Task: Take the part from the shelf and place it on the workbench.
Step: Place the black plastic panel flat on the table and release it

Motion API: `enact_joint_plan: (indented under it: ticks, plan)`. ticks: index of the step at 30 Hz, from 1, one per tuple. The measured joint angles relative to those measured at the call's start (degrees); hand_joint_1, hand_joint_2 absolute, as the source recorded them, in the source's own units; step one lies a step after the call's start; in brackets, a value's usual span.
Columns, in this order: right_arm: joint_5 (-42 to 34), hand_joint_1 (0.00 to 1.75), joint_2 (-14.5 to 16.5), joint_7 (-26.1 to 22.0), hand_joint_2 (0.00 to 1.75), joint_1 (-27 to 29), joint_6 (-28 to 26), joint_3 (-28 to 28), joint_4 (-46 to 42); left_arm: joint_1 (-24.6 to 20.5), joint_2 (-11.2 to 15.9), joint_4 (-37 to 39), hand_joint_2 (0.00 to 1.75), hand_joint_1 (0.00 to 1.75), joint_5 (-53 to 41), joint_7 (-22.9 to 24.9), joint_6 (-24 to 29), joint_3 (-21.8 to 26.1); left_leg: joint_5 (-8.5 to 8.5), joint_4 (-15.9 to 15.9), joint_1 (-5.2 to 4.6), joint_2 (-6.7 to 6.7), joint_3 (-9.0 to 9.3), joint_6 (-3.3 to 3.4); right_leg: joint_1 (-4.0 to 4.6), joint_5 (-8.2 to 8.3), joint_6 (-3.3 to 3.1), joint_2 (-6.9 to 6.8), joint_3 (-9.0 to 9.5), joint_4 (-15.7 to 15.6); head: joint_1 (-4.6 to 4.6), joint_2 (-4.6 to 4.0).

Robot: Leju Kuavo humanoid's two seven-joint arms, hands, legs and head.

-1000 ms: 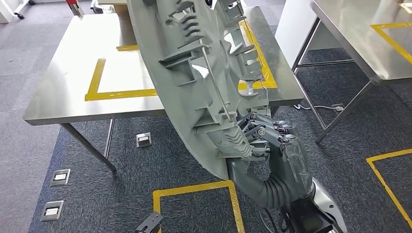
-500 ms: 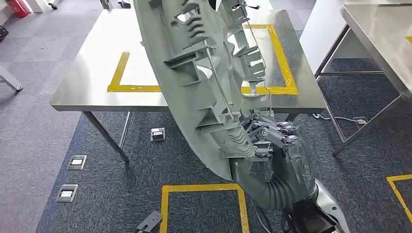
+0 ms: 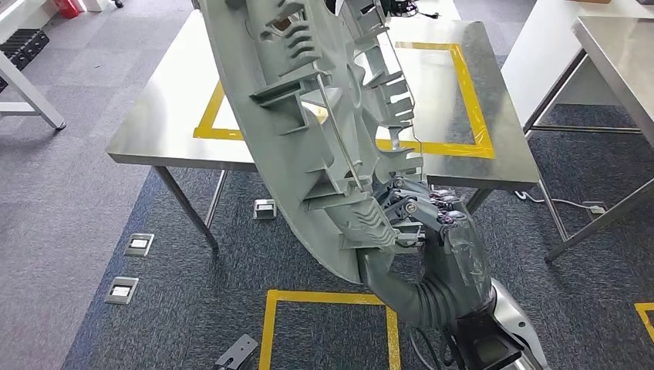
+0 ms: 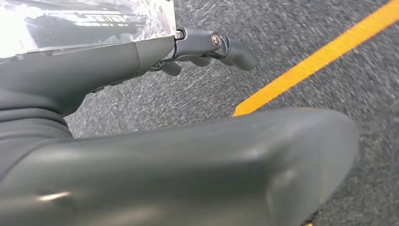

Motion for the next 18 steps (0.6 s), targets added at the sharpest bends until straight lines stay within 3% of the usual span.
enact_joint_plan:
  ticks: [4,5,9,14,18]
  plan:
    - [-0.37,1.75,-0.03,-0.01,1.75,-0.01,-0.11,-0.01,0.14,0.28,-0.05,0.0,1.75,0.0,-0.14,0.07,0.2,0.0,0.14,-0.06,0.0,-0.44,-0.2,0.39,0.07,0.05,-1.36,-0.31,0.02,-0.1,0.41,0.01]
    - [-0.4,1.75,-0.04,0.0,1.75,-0.02,-0.15,-0.03,0.19,0.3,-0.04,0.0,1.75,0.0,-0.19,0.07,0.26,0.0,0.14,-0.06,-0.04,-0.47,-0.2,0.44,0.06,0.1,-1.4,-0.34,0.08,-0.2,0.5,0.01]
    - [-0.56,1.75,-0.03,0.01,1.75,-0.04,-0.16,-0.15,0.28,0.3,-0.12,0.0,1.75,0.0,-0.39,0.1,0.33,0.0,0.08,-0.05,-0.11,-0.46,-0.2,0.67,0.02,0.43,-0.99,-0.27,0.23,-0.63,0.57,0.01]
    - [-0.98,1.75,-0.02,0.04,1.75,-0.05,-0.13,-0.18,0.32,0.3,-0.15,0.0,1.75,0.0,-0.82,0.24,0.56,0.0,0.08,-0.02,-0.18,-0.46,-0.24,0.74,-0.1,0.53,0.27,-0.27,0.3,-0.87,0.59,0.0]
    - [-0.99,1.75,-0.02,0.04,1.75,-0.05,-0.13,-0.21,0.32,0.3,-0.14,0.0,1.75,0.0,-0.98,0.37,0.61,0.0,0.09,-0.03,-0.17,-0.45,-0.22,0.75,-0.09,0.48,0.51,-0.27,0.27,-0.87,0.57,0.01]
